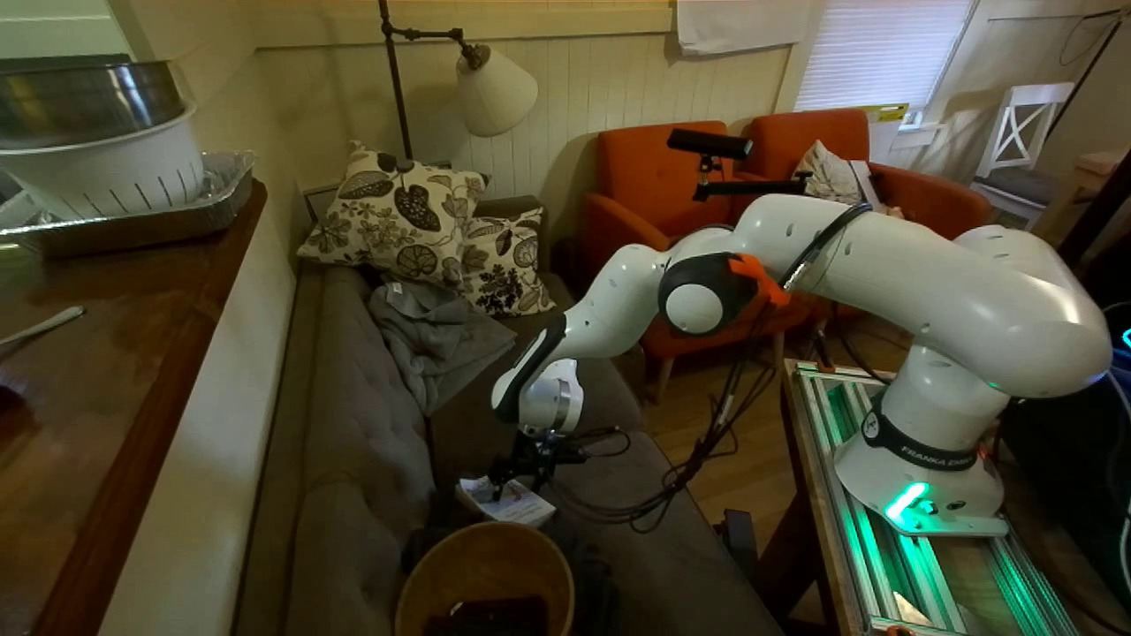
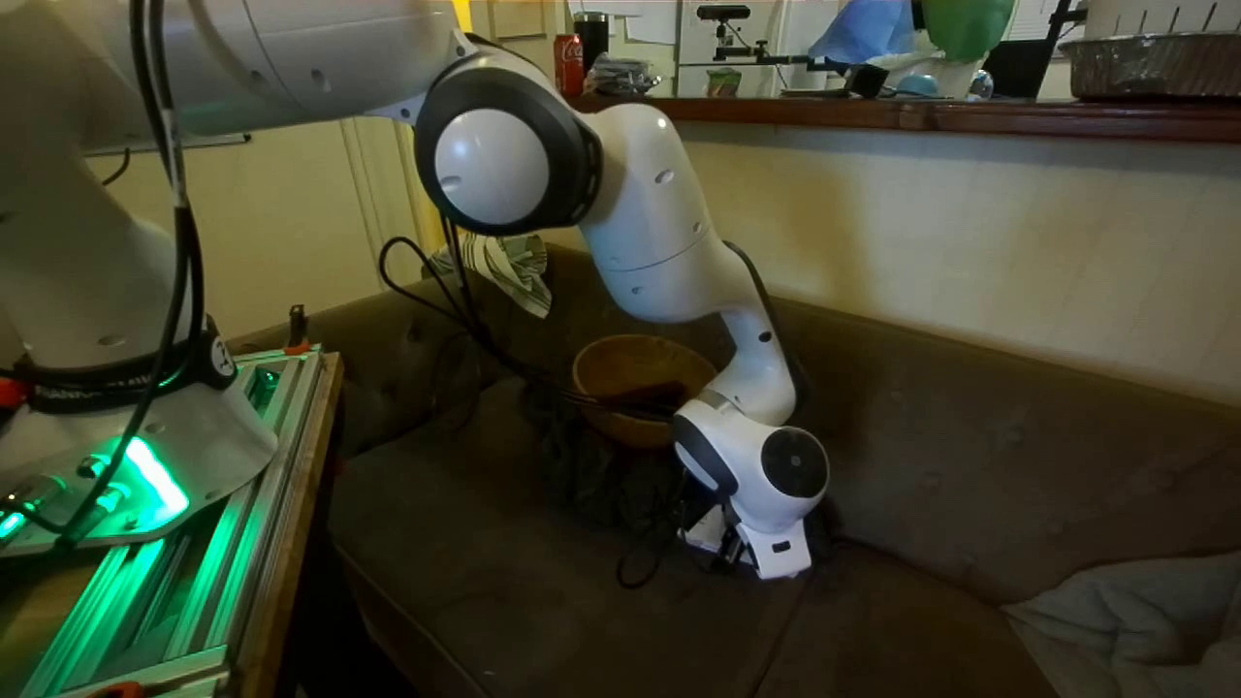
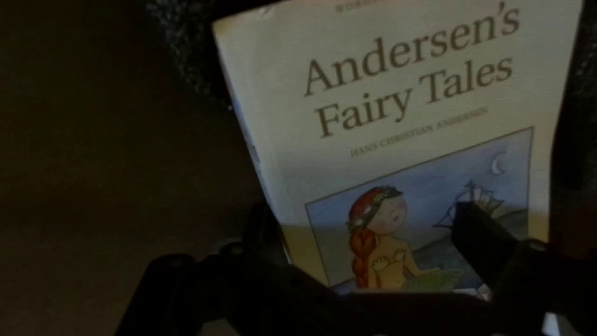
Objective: Put the white book in the wooden bowl.
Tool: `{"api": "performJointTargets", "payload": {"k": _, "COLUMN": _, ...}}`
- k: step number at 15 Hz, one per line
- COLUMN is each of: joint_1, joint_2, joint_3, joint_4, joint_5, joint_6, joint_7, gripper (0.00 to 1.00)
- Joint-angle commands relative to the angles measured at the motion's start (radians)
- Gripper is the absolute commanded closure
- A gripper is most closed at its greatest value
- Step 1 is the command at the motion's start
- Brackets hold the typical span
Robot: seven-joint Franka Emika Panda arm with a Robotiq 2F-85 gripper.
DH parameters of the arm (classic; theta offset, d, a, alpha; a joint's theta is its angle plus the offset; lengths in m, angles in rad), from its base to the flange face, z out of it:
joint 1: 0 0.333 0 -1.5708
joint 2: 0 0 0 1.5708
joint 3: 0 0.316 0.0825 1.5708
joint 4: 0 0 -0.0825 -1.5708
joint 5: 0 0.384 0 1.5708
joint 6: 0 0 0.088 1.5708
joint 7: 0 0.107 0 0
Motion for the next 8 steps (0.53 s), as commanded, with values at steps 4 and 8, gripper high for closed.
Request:
{"api": "performJointTargets", "payload": {"k": 4, "joint_1": 0.018, "joint_2": 0.042, "joint_3": -0.013, "joint_4": 0.032, "joint_5": -0.050, "joint_6": 0.008, "joint_7": 0.096, "gripper": 0.00}}
{"api": "performJointTargets", "payload": {"k": 8, "joint_1": -0.007, "joint_2": 0.076, "joint_3": 0.030, "joint_4": 0.095, "joint_5": -0.048, "joint_6": 0.019, "joint_7": 0.082, "gripper": 0.00}}
